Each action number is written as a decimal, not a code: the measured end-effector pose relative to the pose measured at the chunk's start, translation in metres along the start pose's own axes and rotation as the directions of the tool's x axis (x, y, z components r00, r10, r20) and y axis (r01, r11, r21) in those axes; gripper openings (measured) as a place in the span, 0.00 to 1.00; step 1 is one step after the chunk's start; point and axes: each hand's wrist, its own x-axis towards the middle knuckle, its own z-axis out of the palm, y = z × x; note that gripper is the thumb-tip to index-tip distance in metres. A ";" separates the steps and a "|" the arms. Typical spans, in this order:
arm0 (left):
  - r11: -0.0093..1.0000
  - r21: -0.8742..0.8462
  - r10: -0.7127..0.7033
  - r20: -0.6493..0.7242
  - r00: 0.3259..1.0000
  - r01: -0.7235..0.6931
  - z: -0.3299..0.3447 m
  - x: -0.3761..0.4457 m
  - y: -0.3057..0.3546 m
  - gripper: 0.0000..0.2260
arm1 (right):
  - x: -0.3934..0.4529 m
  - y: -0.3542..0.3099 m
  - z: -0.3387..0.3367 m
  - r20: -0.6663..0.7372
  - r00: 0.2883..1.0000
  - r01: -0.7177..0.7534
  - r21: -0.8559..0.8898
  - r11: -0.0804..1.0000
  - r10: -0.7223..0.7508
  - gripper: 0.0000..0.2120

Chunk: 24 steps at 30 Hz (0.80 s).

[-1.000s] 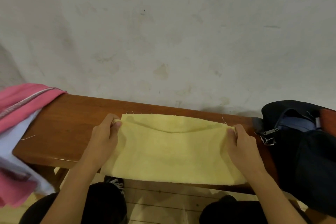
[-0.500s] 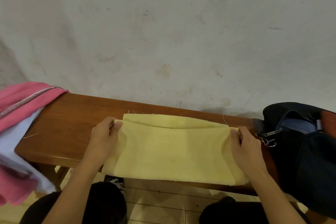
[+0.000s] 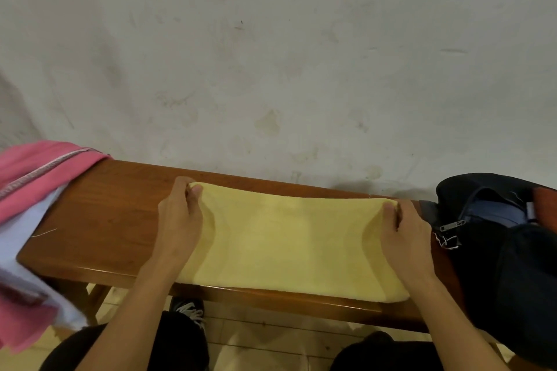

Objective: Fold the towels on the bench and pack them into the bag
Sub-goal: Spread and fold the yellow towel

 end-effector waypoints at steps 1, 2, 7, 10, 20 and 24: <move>1.000 0.008 0.000 0.005 1.000 0.000 0.002 0.004 0.000 0.06 | 0.004 -0.001 0.000 0.004 1.000 -0.009 0.005 1.000 0.009 0.14; 1.000 0.023 -0.001 0.009 1.000 0.001 0.003 0.010 -0.001 0.07 | 0.009 -0.002 0.002 0.012 1.000 -0.020 0.010 1.000 0.020 0.14; 0.986 0.156 -0.062 0.060 0.996 0.052 0.017 0.030 -0.011 0.08 | 0.028 0.002 0.014 0.058 0.995 -0.074 -0.045 0.996 0.077 0.15; 0.972 0.218 -0.105 0.065 0.992 0.088 0.027 0.031 -0.020 0.06 | 0.033 0.013 0.026 0.082 0.990 -0.105 -0.087 0.991 0.112 0.15; 0.933 0.360 0.013 0.012 1.000 -0.016 0.043 0.025 -0.027 0.08 | 0.029 0.024 0.043 0.057 0.996 -0.052 -0.230 0.972 0.067 0.08; 0.935 0.353 0.011 0.031 0.999 -0.021 0.040 0.025 -0.031 0.08 | 0.029 0.026 0.043 0.039 0.998 -0.046 -0.216 0.975 0.056 0.04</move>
